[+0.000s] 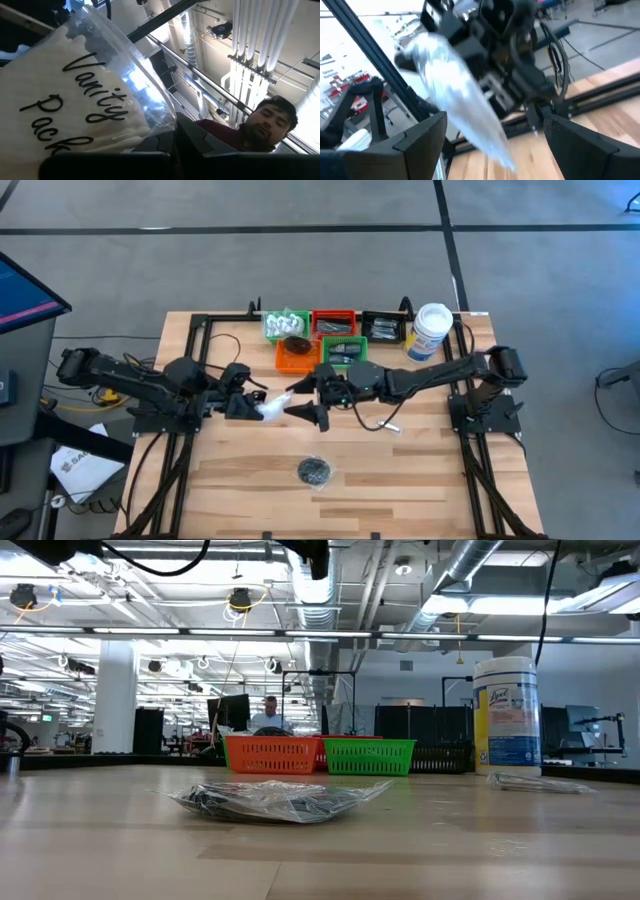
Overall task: Pick & Place Travel size toiletries
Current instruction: Put the vanity pack into the green bin
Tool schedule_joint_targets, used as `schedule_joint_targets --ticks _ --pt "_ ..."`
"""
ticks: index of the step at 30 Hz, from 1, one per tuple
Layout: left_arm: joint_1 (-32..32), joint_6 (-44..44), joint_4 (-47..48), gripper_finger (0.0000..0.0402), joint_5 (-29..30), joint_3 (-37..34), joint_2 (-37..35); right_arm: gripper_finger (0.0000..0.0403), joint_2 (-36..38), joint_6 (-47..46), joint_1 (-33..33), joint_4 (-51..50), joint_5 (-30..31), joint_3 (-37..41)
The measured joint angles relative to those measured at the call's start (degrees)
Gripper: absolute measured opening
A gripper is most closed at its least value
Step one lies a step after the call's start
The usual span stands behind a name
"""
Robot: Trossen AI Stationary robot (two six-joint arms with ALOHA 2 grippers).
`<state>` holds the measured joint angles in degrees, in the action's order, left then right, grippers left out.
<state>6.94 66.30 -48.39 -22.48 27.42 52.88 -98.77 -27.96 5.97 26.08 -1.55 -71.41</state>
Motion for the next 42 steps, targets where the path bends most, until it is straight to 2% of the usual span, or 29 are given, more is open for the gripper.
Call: schedule_joint_targets --ticks 10,21,37,42 --pt "-1.6 0.0 -0.5 0.0 0.0 0.0 0.0 0.0322 0.0 0.0 0.1 1.3 -4.5 -1.5" --pt "-5.8 0.0 -0.8 0.0 -1.4 0.0 0.0 0.0318 0.0 -2.1 0.8 5.3 -4.6 -1.5" --pt "-11.1 -0.9 -1.8 0.0 -0.9 0.0 0.0 0.0259 0.0 -5.1 1.0 5.1 -4.5 -1.5" --pt "-11.1 -0.9 -2.0 0.0 -0.9 0.0 0.0 0.0217 0.0 -5.1 1.0 4.4 -4.4 -1.5"
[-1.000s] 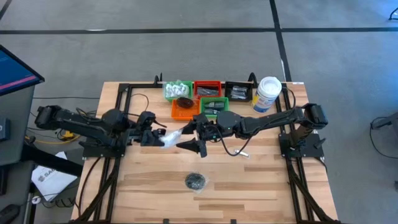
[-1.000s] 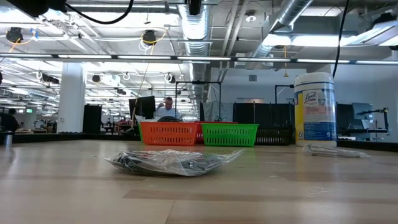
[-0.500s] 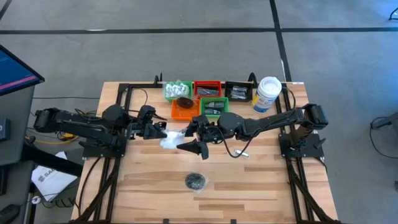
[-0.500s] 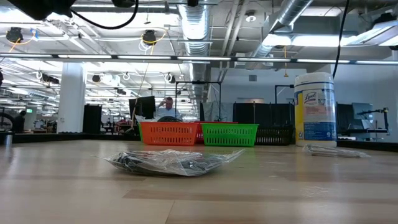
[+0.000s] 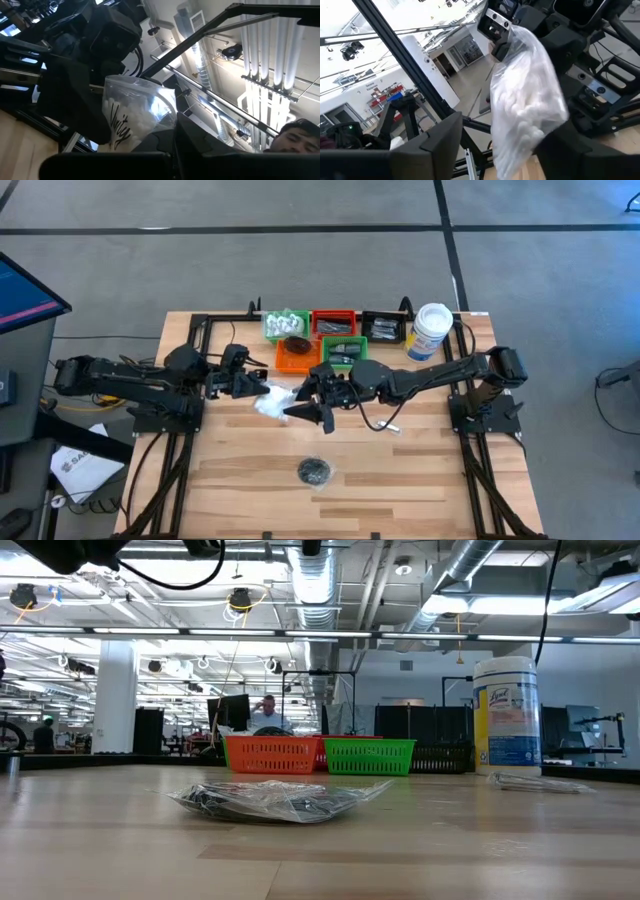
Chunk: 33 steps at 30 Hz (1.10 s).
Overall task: Pick & Place Travel size toiletries
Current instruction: Put the vanity pack into the green bin
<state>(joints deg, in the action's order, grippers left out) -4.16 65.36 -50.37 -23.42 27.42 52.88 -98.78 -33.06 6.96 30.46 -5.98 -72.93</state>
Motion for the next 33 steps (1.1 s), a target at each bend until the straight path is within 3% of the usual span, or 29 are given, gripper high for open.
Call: schedule_joint_targets --ticks 8,12,22,27,33 --pt "0.0 0.0 -0.1 0.0 0.0 0.0 0.0 0.0091 0.0 0.0 0.0 0.0 0.0 0.0" --pt "0.0 0.0 -0.1 0.0 3.6 0.0 0.0 0.0019 0.0 0.0 -0.4 0.0 0.1 0.0" --pt "0.0 0.7 -0.6 0.0021 7.7 -0.1 -1.7 0.0008 0.1 -1.5 -1.0 -0.2 0.2 0.0" --pt "-0.3 1.0 -0.3 0.0062 12.7 -0.1 -5.0 0.0006 2.7 -0.1 -0.9 -7.0 3.2 0.1" --pt "-2.5 1.1 -0.2 0.0125 13.1 -0.1 -8.3 0.0006 8.6 5.6 -0.8 -18.2 11.5 0.1"
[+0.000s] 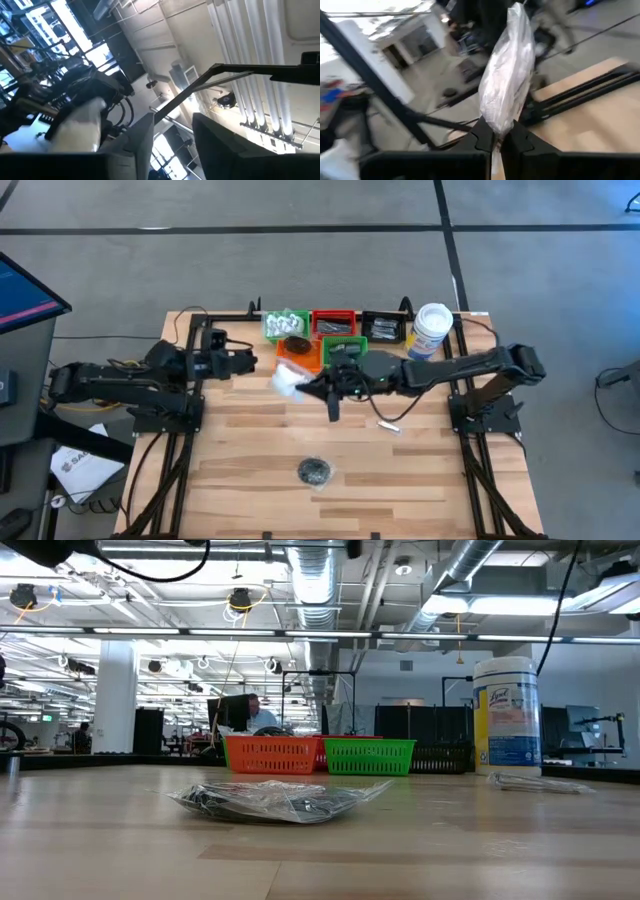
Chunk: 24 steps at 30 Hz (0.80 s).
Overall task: Pick & Place Travel size toiletries
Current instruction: Put the vanity pack into the green bin
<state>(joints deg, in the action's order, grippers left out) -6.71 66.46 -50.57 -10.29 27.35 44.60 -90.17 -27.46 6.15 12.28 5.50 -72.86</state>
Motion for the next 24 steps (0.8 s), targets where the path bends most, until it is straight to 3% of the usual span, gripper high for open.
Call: schedule_joint_targets --ticks 7,16,24 --pt "-0.8 2.0 0.6 0.0169 3.6 0.0 0.5 0.0005 7.9 8.6 0.0 -15.3 11.7 0.0" --pt "-0.8 12.2 2.9 0.0163 8.3 0.0 7.8 0.0006 12.9 16.3 1.3 -31.7 26.3 0.0" --pt "-0.8 21.4 2.8 0.0163 10.3 0.0 16.4 0.0006 13.1 25.6 1.8 -44.4 31.0 0.0"
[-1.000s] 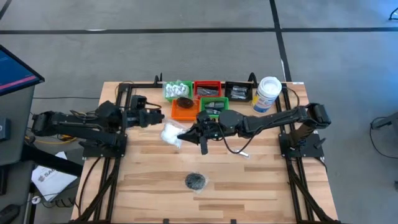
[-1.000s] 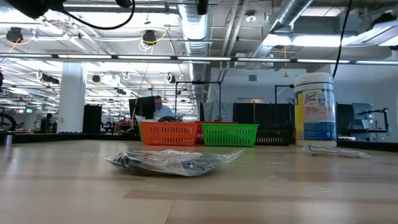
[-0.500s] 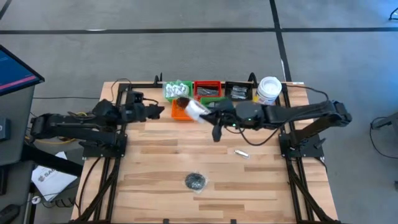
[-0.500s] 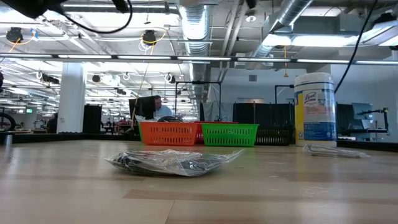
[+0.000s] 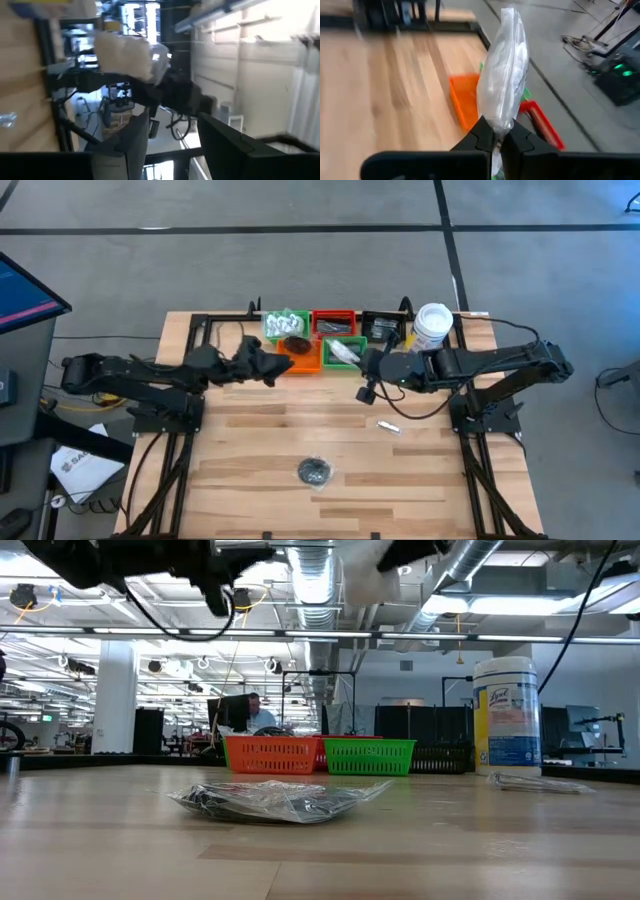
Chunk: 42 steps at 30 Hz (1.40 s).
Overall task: Pick & Place Travel size toiletries
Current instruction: Put the vanity pack into the green bin
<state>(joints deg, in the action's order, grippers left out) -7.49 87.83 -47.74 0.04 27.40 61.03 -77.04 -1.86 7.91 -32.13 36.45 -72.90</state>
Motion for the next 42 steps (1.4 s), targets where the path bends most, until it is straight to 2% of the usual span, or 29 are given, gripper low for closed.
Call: schedule_joint_targets --ticks 4,9,13,16,21,27,35,42 --pt "0.0 6.5 0.0 0.0171 3.3 0.0 4.8 0.0006 -1.1 8.6 0.0 -6.5 5.3 0.1" --pt "0.0 14.5 -0.3 0.0178 7.2 2.0 11.3 0.0006 -3.6 20.9 -0.2 -10.1 14.6 0.2" --pt "0.0 15.3 -0.4 0.018 9.5 6.1 16.9 0.0007 -7.3 29.3 -1.8 -7.2 20.0 0.0" --pt "0.0 15.3 -0.6 0.018 11.1 9.9 20.6 0.0007 -11.0 32.7 -3.2 -4.9 20.9 0.0" --pt "-1.5 15.3 -0.8 0.018 11.1 13.9 25.6 0.0007 -15.4 32.9 -4.0 -2.3 27.3 0.0" --pt "-2.3 16.5 -0.7 0.0179 10.0 14.5 28.6 0.0013 -15.1 31.0 -3.0 -0.8 28.3 0.0" --pt "-2.7 16.4 -1.6 0.0184 10.1 14.5 31.2 0.0012 -14.4 36.5 -0.7 5.3 28.1 0.0" --pt "-1.9 14.2 -6.8 0.0182 10.7 14.5 31.3 0.0014 -14.9 36.5 -1.3 6.1 28.2 0.0"
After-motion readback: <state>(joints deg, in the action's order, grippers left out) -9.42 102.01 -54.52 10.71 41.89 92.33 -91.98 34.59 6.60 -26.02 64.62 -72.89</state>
